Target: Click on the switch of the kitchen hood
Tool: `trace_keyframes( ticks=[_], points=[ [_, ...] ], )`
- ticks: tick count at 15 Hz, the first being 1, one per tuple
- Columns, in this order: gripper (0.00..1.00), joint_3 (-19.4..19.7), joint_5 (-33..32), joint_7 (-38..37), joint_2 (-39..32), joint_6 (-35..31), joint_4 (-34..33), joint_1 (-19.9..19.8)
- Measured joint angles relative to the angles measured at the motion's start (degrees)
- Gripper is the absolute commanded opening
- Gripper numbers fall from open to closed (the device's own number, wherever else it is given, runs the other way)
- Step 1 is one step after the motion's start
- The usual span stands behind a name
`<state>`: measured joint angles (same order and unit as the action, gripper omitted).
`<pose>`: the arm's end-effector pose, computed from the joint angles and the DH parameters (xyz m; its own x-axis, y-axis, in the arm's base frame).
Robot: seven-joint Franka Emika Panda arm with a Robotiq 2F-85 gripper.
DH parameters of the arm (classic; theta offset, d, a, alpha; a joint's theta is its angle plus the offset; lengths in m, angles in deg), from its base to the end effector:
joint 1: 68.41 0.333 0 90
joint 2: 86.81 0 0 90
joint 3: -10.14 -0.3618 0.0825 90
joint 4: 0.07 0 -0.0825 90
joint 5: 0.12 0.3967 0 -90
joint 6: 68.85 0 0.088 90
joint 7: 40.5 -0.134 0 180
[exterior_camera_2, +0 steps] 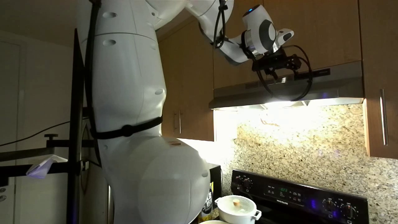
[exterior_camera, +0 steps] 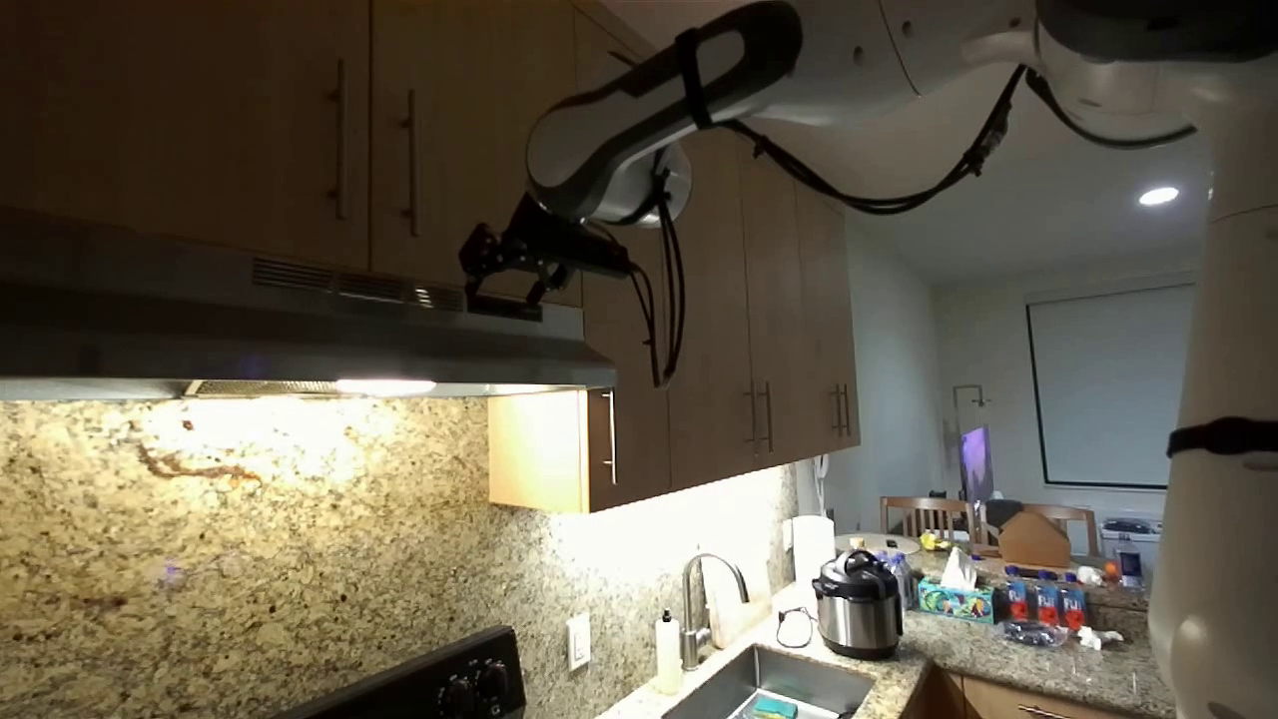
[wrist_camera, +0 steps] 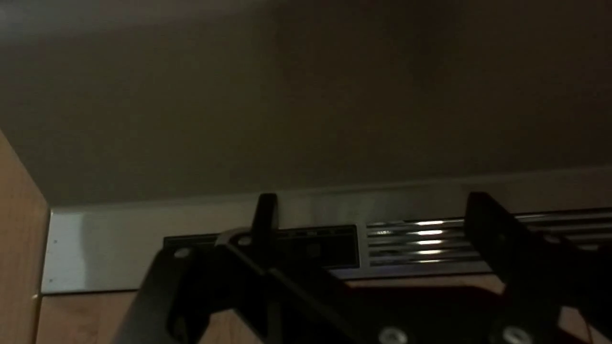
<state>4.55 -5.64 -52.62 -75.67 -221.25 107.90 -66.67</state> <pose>0.5697 0.0814 0.7348 0.5649 -0.0394 0.8242 0.0182 -0.9980 -0.0602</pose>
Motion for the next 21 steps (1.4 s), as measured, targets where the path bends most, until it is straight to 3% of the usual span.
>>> trace_keyframes(
  ticks=[12, 21],
  points=[
    [1.0, 0.1, 1.0, 1.8, -0.8, 0.2, -0.9, 0.8],
    [1.0, 0.5, 0.9, 6.4, -5.3, 0.3, -4.6, 0.9]
  ],
)
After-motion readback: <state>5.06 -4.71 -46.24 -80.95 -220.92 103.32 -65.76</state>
